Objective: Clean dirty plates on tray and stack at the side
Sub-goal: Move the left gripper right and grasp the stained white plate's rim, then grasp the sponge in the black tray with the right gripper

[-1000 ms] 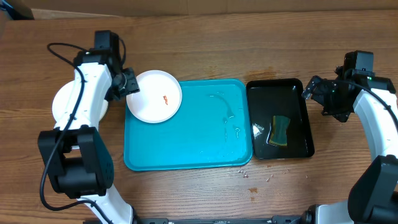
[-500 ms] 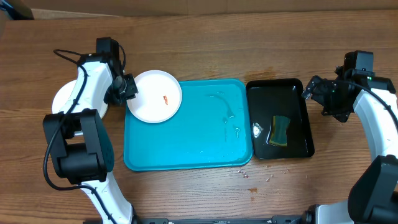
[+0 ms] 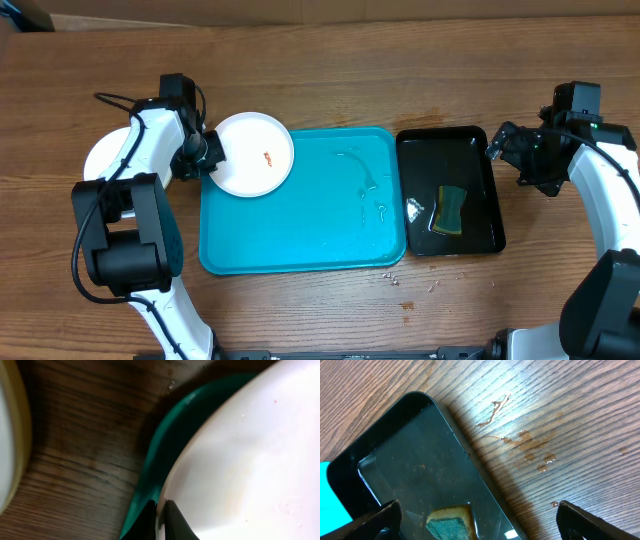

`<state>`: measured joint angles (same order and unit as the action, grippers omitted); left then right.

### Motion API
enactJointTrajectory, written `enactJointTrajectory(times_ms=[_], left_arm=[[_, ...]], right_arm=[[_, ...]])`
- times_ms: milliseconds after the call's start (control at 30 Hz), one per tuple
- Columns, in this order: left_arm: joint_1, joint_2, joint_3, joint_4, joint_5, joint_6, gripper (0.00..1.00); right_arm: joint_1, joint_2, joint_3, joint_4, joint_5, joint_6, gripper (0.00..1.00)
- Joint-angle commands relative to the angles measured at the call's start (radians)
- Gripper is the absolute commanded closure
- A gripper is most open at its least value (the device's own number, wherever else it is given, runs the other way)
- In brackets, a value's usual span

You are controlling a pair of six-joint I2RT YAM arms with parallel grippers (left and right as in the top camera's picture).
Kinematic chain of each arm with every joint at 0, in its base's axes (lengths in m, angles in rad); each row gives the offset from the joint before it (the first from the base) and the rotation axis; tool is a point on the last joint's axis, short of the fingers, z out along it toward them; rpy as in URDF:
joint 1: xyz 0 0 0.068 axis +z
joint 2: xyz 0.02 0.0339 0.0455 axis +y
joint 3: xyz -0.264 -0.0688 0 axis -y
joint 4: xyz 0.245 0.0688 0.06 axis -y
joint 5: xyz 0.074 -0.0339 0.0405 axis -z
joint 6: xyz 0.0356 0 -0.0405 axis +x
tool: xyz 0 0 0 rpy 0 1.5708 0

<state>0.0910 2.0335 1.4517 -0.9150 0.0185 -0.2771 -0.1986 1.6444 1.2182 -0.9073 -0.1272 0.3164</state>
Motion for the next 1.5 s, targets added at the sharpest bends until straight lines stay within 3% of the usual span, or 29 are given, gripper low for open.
enactJointTrajectory(times_ms=[0, 567, 700, 833, 1300, 1467], left_arm=[[-0.020, 0.007, -0.008, -0.023, 0.065, 0.012, 0.93], [-0.211, 0.007, -0.009, -0.188, 0.081, 0.000, 0.93], [-0.249, 0.007, -0.009, -0.185, 0.080, 0.000, 0.73], [-0.255, 0.007, -0.008, -0.144, 0.051, 0.001, 0.71], [-0.265, 0.007, -0.038, -0.023, -0.014, 0.000, 0.73], [-0.265, 0.007, -0.095, -0.004, 0.012, 0.000, 0.90]], right_arm=[[-0.003, -0.002, 0.013, 0.005, -0.006, -0.003, 0.00], [-0.003, -0.002, 0.013, 0.005, -0.006, -0.003, 0.00], [-0.003, -0.002, 0.013, 0.005, -0.005, -0.003, 0.00], [-0.003, -0.002, 0.013, 0.005, -0.006, -0.003, 0.00], [-0.003, -0.002, 0.013, 0.005, -0.006, -0.003, 0.00], [-0.003, -0.002, 0.013, 0.005, -0.006, -0.003, 0.00]])
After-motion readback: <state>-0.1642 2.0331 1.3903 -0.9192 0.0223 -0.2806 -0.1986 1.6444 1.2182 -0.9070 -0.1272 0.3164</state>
